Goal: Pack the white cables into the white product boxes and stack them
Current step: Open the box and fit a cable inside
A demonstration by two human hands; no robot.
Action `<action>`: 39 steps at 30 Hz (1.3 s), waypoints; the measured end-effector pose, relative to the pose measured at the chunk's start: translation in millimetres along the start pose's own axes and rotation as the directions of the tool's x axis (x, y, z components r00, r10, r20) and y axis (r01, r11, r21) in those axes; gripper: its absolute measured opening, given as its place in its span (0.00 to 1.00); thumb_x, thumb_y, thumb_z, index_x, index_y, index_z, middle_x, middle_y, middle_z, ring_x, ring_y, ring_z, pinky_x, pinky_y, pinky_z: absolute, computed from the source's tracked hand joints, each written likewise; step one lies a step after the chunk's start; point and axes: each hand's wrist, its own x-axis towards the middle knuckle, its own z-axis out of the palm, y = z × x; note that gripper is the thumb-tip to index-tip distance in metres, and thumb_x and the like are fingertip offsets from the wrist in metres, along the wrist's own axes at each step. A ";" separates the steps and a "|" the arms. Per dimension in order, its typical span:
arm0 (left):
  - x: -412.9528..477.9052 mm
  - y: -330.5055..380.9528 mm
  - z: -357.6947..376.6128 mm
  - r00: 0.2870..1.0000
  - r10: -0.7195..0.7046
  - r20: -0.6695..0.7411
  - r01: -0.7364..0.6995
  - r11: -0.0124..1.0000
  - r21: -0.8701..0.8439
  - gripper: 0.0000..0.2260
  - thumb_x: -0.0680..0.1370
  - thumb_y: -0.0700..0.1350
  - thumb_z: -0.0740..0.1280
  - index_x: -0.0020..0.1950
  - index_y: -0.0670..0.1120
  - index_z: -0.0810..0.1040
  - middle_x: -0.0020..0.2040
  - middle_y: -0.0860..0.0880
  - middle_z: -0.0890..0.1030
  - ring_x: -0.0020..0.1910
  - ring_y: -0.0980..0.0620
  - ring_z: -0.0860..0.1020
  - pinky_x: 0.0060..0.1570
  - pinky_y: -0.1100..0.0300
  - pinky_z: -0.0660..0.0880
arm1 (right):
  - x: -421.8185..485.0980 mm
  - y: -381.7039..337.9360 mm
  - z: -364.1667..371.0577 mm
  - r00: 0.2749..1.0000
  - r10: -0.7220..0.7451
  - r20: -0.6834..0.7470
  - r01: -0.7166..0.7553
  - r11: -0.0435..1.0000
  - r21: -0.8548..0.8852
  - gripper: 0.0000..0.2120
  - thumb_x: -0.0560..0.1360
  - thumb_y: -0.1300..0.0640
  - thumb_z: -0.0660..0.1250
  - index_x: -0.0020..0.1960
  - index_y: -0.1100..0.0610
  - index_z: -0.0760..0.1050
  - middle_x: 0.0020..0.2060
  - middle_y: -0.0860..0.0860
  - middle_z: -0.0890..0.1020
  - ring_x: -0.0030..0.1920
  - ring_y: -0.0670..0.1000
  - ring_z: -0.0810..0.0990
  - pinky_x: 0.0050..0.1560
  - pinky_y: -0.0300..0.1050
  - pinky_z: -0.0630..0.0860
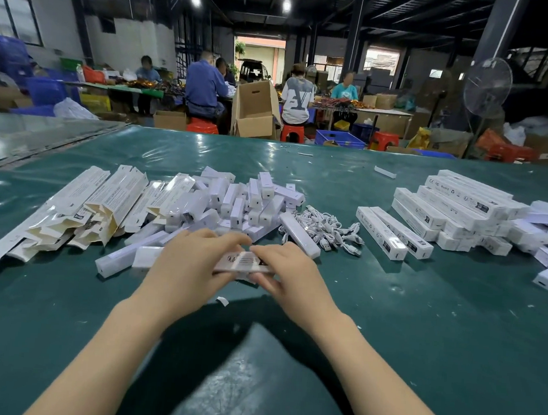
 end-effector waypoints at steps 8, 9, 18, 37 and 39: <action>3.5 -8.8 -0.7 0.940 -0.082 -0.333 0.065 0.996 -0.061 0.17 0.70 0.38 0.73 0.58 0.42 0.78 0.51 0.47 0.82 0.50 0.42 0.76 0.49 0.54 0.69 | -14.5 69.4 -41.5 0.673 0.543 -0.503 -0.551 0.821 0.150 0.13 0.70 0.64 0.70 0.54 0.63 0.75 0.47 0.60 0.80 0.46 0.59 0.76 0.43 0.45 0.64; 2.6 -10.5 2.2 0.961 -0.118 -0.249 0.104 0.992 -0.068 0.18 0.70 0.39 0.72 0.59 0.44 0.77 0.53 0.48 0.81 0.53 0.43 0.76 0.51 0.54 0.69 | -20.3 82.2 -47.5 0.604 0.595 -0.530 -0.621 0.768 0.155 0.13 0.71 0.64 0.70 0.54 0.63 0.74 0.48 0.61 0.80 0.47 0.60 0.75 0.43 0.46 0.63; -1.2 -10.4 20.5 0.989 -0.138 -0.054 0.132 0.987 -0.092 0.15 0.74 0.44 0.67 0.60 0.51 0.76 0.57 0.58 0.78 0.55 0.54 0.74 0.51 0.61 0.68 | -27.4 129.2 -45.8 0.322 0.857 -0.402 -0.870 0.436 0.232 0.12 0.71 0.62 0.68 0.54 0.61 0.77 0.52 0.60 0.81 0.52 0.61 0.78 0.54 0.48 0.71; -0.1 -8.4 27.4 0.986 -0.167 0.005 0.167 0.982 -0.093 0.13 0.75 0.45 0.64 0.59 0.52 0.76 0.55 0.59 0.78 0.53 0.55 0.74 0.49 0.62 0.70 | -10.8 96.1 -37.6 0.152 0.907 -0.392 -0.729 0.370 0.575 0.18 0.73 0.67 0.59 0.62 0.60 0.71 0.65 0.58 0.64 0.40 0.52 0.68 0.42 0.36 0.60; 0.2 -12.3 25.7 0.981 -0.195 -0.008 0.193 0.977 -0.091 0.11 0.74 0.45 0.64 0.56 0.52 0.77 0.54 0.59 0.79 0.54 0.55 0.73 0.49 0.61 0.70 | -7.9 80.3 -24.7 0.215 0.898 -0.383 -0.706 0.414 0.574 0.17 0.72 0.67 0.60 0.59 0.59 0.72 0.64 0.57 0.66 0.36 0.50 0.69 0.42 0.36 0.60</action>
